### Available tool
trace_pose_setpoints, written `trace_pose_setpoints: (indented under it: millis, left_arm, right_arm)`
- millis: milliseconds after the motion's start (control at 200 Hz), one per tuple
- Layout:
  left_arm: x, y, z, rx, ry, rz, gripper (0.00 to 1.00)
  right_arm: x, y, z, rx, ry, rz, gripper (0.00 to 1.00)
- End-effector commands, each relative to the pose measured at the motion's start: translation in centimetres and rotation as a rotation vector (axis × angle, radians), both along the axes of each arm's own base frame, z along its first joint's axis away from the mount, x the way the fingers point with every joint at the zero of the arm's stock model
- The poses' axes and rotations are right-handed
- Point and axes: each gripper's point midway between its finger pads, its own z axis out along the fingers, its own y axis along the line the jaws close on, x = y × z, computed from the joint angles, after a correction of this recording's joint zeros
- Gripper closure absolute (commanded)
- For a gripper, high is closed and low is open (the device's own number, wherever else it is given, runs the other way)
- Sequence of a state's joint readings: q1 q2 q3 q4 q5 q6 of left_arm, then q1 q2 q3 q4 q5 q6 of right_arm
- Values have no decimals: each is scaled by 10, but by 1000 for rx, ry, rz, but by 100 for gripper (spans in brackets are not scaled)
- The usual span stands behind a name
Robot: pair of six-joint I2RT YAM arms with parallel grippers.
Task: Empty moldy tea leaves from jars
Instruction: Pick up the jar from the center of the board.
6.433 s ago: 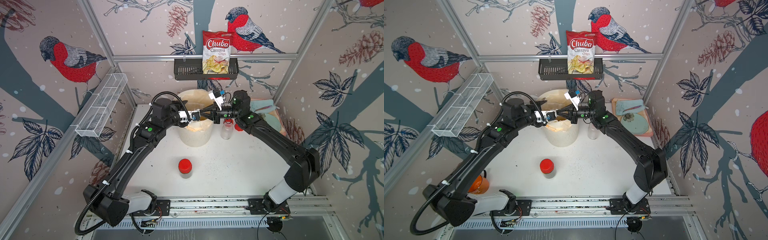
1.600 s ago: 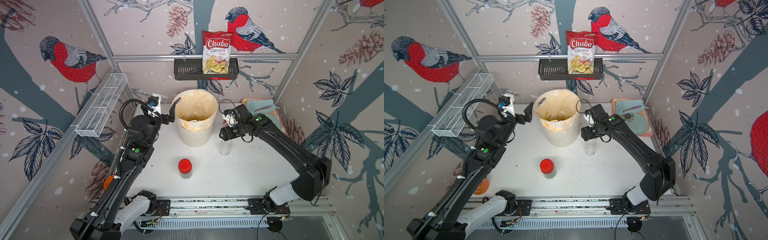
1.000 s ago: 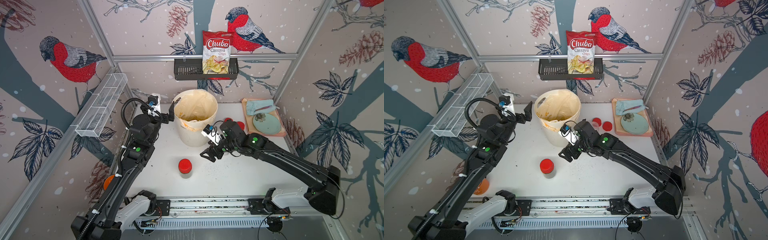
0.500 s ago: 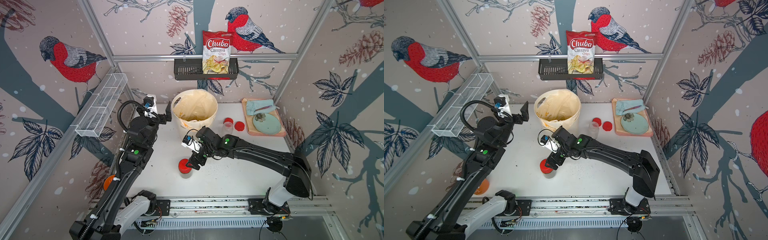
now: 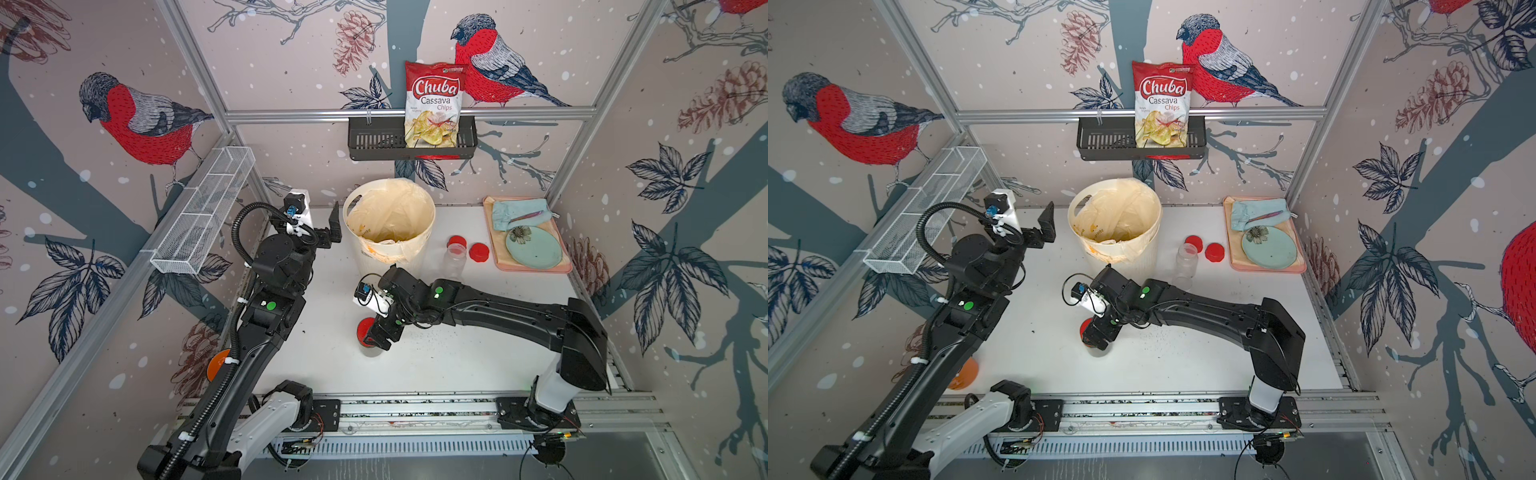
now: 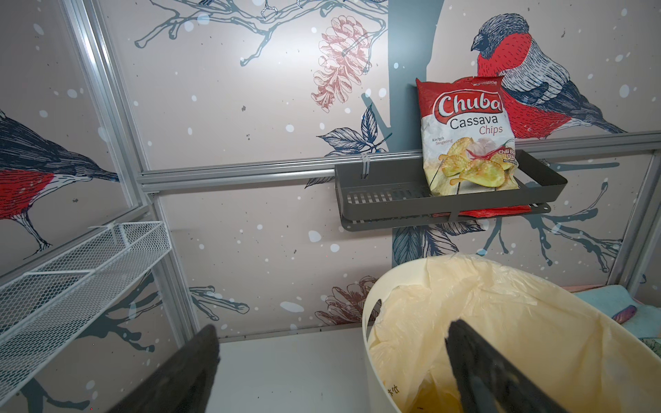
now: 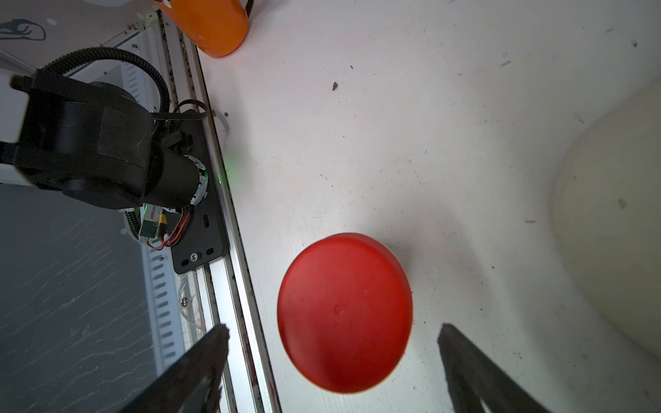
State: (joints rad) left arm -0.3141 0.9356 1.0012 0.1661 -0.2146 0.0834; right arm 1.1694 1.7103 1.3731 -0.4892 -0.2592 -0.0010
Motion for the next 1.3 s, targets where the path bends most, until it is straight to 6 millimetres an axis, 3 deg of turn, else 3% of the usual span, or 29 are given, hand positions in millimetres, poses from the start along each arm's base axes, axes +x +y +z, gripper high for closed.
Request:
trace_pose_setpoints:
  millis: [0,770,1296]
  left_arm:
    - [-2,6,7,-13,-25,25,4]
    - [-4,7,9,-13,-31,28,3]
    - [-3,5,8,-10,-27,21,4]
  right_arm:
    - [5,4,-5,-7,-28,-15,8]
    - [1,12,-33,-74,4,0,10]
    - [0,14,-42,-92,5,5,12]
